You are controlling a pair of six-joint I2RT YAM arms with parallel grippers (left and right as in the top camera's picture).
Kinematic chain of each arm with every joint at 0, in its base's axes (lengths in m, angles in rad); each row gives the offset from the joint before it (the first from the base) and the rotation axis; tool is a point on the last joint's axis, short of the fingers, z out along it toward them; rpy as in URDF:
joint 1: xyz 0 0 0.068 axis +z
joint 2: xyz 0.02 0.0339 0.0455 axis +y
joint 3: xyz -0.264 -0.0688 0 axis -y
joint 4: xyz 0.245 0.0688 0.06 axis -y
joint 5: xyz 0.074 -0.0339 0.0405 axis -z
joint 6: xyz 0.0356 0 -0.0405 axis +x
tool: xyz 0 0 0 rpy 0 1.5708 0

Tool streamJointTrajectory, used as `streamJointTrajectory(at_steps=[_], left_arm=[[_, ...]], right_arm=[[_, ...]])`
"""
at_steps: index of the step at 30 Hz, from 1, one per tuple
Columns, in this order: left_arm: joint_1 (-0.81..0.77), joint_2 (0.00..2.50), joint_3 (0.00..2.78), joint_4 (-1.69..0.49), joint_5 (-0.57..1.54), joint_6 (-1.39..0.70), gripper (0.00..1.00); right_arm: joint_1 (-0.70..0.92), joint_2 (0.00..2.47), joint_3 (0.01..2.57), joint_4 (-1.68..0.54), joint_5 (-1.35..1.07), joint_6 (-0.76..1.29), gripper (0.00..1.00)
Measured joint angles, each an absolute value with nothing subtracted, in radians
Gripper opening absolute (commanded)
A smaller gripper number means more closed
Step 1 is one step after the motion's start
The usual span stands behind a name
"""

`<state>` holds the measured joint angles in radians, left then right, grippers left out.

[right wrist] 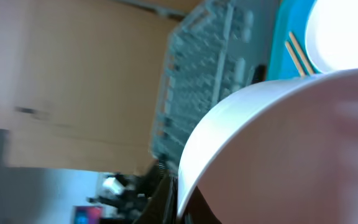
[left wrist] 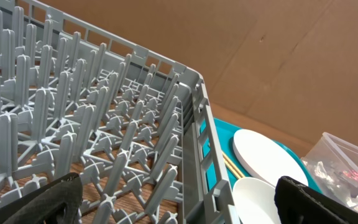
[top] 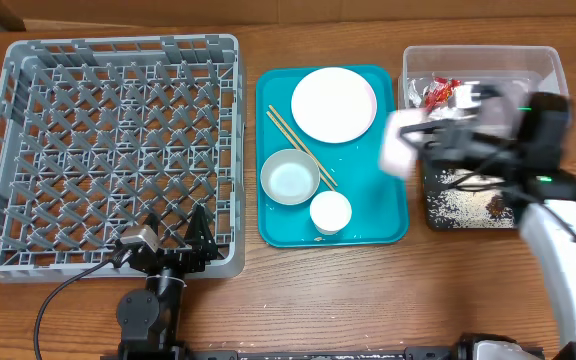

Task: Sort waste into correct bins and load items into the dishwasher
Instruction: 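Set the emptied bowl back on the teal tray with the right gripper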

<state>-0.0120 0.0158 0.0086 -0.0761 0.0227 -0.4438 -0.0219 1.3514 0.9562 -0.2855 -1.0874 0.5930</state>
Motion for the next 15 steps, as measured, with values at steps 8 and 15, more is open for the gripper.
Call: streamJointTrajectory(at_steps=[8, 15], left_arm=[[-0.012, 0.016, 0.009, -0.076, 0.022, -0.443, 1.0], [-0.012, 0.016, 0.009, -0.076, 0.023, -0.443, 1.0]], right_arm=[[0.31, 1.359, 1.039, -0.441, -0.588, 0.536, 0.04], [0.406, 1.47, 1.159, -0.577, -0.26, 0.429, 0.04]])
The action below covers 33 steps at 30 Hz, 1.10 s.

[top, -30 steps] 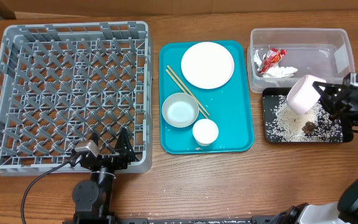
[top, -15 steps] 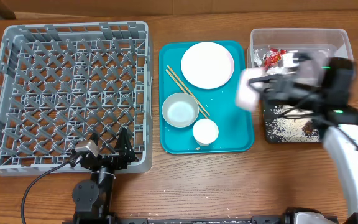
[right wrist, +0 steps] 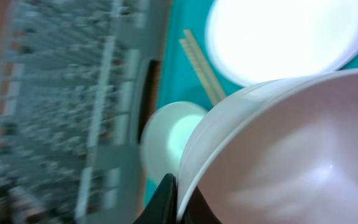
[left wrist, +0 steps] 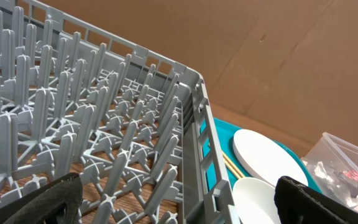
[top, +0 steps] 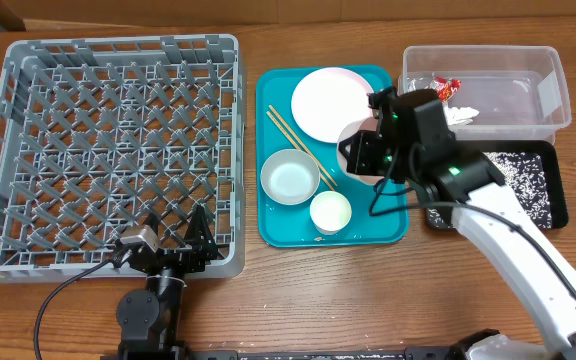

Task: Sort waste into correct bins and load items into the dishwasher
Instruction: 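Set the emptied bowl back on the teal tray with the right gripper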

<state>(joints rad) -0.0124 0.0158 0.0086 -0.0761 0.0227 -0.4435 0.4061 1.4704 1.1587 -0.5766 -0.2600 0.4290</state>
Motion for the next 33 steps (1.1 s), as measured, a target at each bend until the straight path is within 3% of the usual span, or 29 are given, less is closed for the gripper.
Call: streamJointTrajectory(at_steps=[17, 24, 33], left_arm=[[-0.012, 0.016, 0.009, -0.076, 0.022, -0.444, 1.0], [-0.012, 0.016, 0.009, -0.076, 0.022, -0.443, 1.0], [-0.012, 0.016, 0.009, -0.076, 0.022, -0.443, 1.0]], right_arm=[[0.406, 1.773, 1.166, -0.531, -0.149, 0.346, 0.04], [0.406, 1.797, 1.167, -0.508, -0.146, 0.347, 0.39], [0.406, 1.797, 1.259, -0.637, -0.142, 0.34, 0.42]])
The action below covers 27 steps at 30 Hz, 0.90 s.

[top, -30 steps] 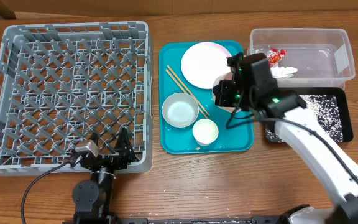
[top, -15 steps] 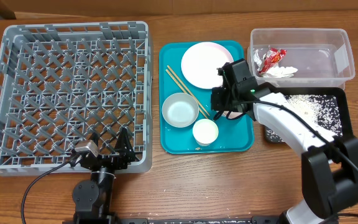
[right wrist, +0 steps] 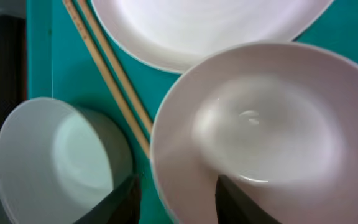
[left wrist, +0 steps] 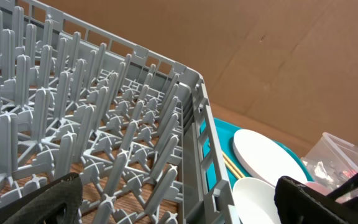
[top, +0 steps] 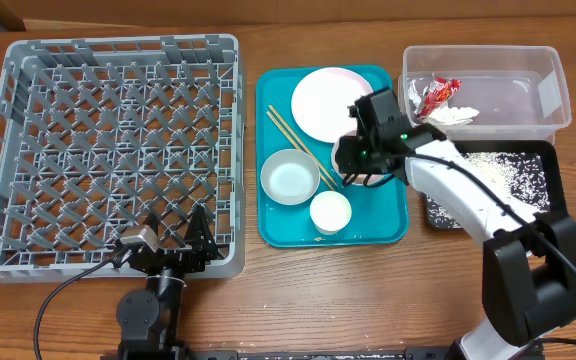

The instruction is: Sort waste into correct bins and load items into the dishwasher

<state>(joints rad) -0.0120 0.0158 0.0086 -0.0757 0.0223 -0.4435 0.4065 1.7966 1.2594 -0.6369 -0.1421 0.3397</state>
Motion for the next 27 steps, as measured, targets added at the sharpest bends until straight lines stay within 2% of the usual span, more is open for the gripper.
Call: streamJointTrajectory(at_steps=[8, 13, 27], left_arm=[[-0.012, 0.016, 0.009, -0.076, 0.023, -0.443, 1.0], [-0.012, 0.016, 0.009, -0.076, 0.022, -0.443, 1.0], [-0.012, 0.016, 0.009, -0.076, 0.023, -0.444, 1.0]], right_arm=[[0.406, 1.734, 1.523, -0.921, -0.196, 0.344, 0.45], [0.411, 1.695, 1.546, -1.012, -0.24, 0.367, 0.4], [0.487, 1.705, 1.544, -1.049, -0.223, 0.419, 0.4]])
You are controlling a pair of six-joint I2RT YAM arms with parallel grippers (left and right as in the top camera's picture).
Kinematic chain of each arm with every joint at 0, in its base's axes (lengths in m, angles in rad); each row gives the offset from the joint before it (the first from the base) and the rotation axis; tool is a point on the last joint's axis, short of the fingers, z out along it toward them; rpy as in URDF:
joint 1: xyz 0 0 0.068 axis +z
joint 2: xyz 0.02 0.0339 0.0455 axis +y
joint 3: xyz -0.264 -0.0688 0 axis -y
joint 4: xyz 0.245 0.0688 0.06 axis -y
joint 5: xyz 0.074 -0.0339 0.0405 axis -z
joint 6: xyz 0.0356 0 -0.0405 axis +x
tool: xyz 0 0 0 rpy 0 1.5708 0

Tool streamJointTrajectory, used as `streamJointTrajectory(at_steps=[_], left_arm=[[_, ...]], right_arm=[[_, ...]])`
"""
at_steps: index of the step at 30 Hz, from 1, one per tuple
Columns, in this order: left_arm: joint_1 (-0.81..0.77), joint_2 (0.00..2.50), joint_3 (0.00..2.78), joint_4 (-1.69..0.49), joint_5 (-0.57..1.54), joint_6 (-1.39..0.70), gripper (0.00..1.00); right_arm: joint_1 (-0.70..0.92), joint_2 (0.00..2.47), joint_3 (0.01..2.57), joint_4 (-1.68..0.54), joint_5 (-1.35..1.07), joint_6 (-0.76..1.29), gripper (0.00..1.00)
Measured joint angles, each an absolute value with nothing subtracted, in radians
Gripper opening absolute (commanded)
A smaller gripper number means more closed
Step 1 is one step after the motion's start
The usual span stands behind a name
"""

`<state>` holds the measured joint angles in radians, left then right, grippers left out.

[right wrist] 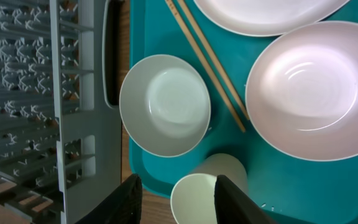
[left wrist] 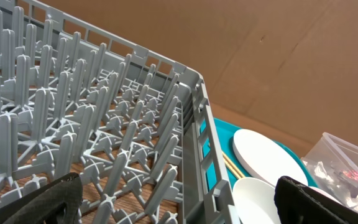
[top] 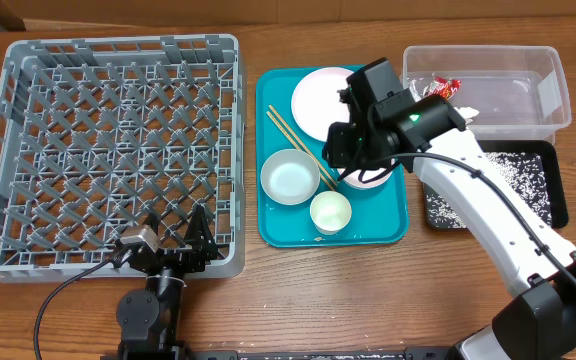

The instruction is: Sort waste into correct bins and load items into the dishwasher

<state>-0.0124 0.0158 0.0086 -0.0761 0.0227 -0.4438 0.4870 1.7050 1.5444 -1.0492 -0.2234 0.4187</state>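
Note:
A teal tray holds a white plate, a pink bowl, a pale green bowl, a paper cup and a pair of chopsticks. My right gripper hangs open above the tray, over the cup, with nothing between its fingers. In the overhead view the right arm covers most of the pink bowl. The grey dish rack stands at the left, without dishes. My left gripper rests open at the rack's near right corner.
A clear bin with wrappers stands at the back right. In front of it lies a black tray with spilled rice. The rack's wall rises right beside the teal tray.
My right gripper was low over the pink bowl on the tray with its fingers apart; now it is higher and further left, over the cup. The bowl stays on the tray.
My right gripper held the pink bowl tilted near the bins at the right. Then it held the bowl over the teal tray. Then the bowl sat on the tray below the plate with the fingers open. Now the gripper hangs above it. The left arm never moved.

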Motion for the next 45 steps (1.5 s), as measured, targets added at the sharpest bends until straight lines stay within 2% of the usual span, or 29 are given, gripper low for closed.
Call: streamJointTrajectory(at_steps=[9, 14, 19, 23, 29, 35, 42, 44, 45], left_arm=[[-0.012, 0.016, 0.009, -0.075, 0.024, -0.443, 1.0], [-0.012, 0.016, 0.009, -0.059, 0.099, -0.409, 1.0], [-0.012, 0.039, 0.086, -0.152, 0.171, -0.357, 1.0], [-0.012, 0.128, 0.238, -0.257, 0.176, -0.338, 1.0], [-0.012, 0.39, 0.5, -0.418, 0.176, -0.327, 1.0], [-0.012, 0.659, 0.71, -0.497, 0.229, -0.317, 1.0], [-0.012, 0.777, 0.777, -0.498, 0.347, -0.315, 1.0], [-0.012, 0.798, 0.777, -0.502, 0.375, -0.316, 1.0], [-0.012, 0.807, 0.777, -0.502, 0.391, -0.319, 1.0]], right_arm=[[0.511, 1.705, 1.544, -1.078, -0.213, 0.418, 0.4], [0.511, 1.705, 1.544, -1.092, -0.209, 0.418, 0.4], [0.511, 1.705, 1.544, -1.098, -0.209, 0.418, 0.4], [0.513, 1.705, 1.542, -1.159, -0.18, 0.426, 0.4], [0.532, 1.705, 1.492, -1.221, -0.115, 0.453, 0.4], [0.55, 1.705, 1.355, -1.156, -0.1, 0.478, 0.4], [0.551, 1.709, 1.217, -1.018, -0.099, 0.498, 0.4], [0.551, 1.709, 1.19, -0.981, -0.099, 0.498, 0.3], [0.551, 1.709, 1.179, -0.966, -0.099, 0.497, 0.13]])
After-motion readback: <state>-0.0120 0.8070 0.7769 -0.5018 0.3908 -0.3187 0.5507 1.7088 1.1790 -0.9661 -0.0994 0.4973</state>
